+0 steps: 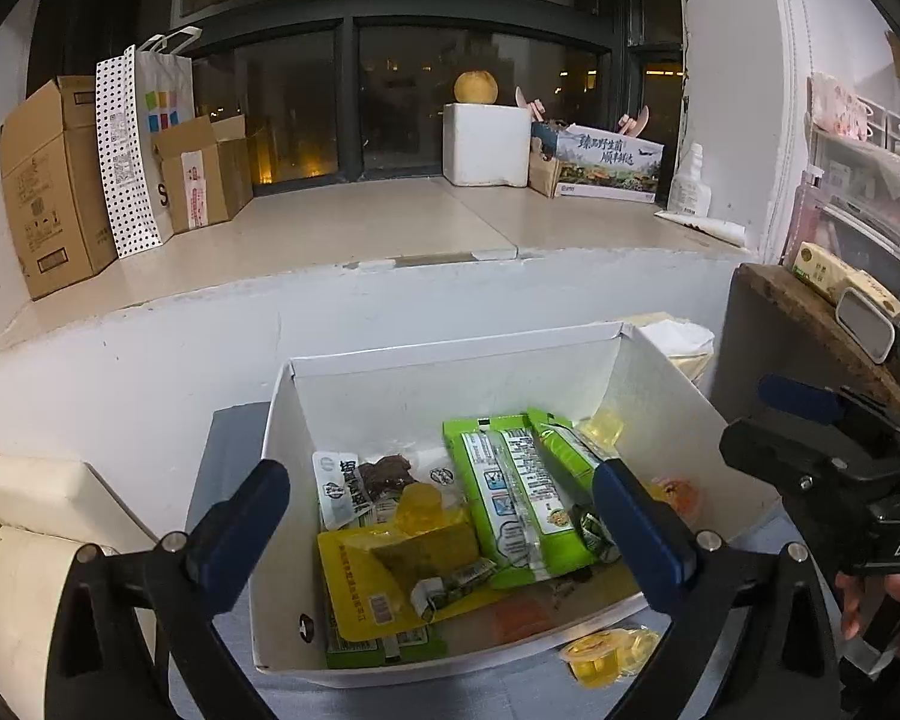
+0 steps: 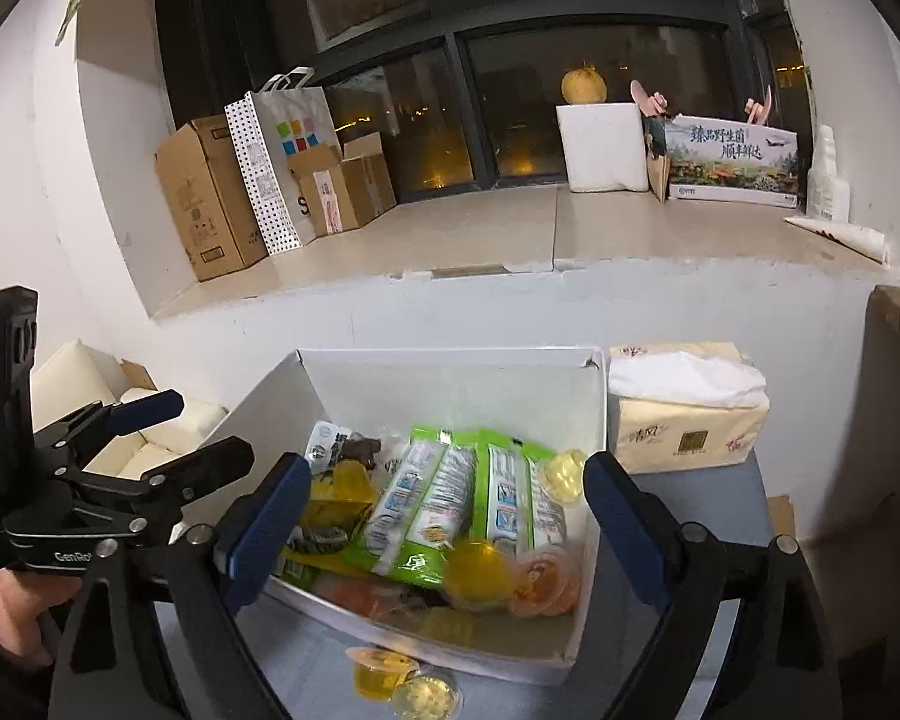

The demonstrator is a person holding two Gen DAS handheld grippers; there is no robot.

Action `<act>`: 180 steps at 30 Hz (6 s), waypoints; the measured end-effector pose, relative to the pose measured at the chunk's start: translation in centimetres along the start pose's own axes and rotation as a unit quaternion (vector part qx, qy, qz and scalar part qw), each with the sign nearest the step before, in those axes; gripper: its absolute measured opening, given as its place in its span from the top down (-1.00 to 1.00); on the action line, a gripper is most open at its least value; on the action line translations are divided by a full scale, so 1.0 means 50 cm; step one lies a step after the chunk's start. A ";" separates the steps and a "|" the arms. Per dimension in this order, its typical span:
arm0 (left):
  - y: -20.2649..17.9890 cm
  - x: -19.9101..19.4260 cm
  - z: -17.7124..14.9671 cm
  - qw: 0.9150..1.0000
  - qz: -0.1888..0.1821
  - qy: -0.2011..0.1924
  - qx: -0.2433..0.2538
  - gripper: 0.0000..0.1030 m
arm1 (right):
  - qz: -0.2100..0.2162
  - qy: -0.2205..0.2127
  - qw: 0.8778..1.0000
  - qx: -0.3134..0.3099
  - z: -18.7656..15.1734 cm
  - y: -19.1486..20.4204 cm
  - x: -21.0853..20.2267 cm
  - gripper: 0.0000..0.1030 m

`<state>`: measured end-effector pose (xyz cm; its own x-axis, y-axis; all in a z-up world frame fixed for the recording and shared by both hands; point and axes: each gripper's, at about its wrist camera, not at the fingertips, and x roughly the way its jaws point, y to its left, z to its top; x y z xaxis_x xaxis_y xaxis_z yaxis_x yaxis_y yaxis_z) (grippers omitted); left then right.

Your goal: Organize snacks

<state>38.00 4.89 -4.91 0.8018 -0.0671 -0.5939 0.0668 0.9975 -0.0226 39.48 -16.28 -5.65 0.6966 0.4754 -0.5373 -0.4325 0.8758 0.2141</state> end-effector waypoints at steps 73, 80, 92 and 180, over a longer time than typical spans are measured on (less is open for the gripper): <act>-0.177 0.085 -0.260 0.993 0.008 0.114 -0.027 -0.99 | -0.047 0.052 0.997 0.031 -0.321 -0.071 -0.206 0.31; -0.189 0.105 -0.278 0.991 0.005 0.131 -0.003 0.29 | -0.042 0.050 0.997 0.040 -0.326 -0.078 -0.206 0.31; -0.176 -0.073 -0.269 0.999 -0.024 0.044 0.010 0.29 | -0.027 0.042 0.998 0.030 -0.321 -0.028 -0.196 0.30; -0.130 -0.566 -0.321 0.997 0.035 -0.053 -0.052 -1.00 | -0.062 -0.075 0.994 -0.045 -0.295 0.196 -0.521 -1.00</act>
<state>5.32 0.67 -0.86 0.8612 0.0054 -0.5083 -0.0481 0.9963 -0.0710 8.65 -21.32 -1.61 0.8222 0.3769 -0.4265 -0.3827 0.9207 0.0761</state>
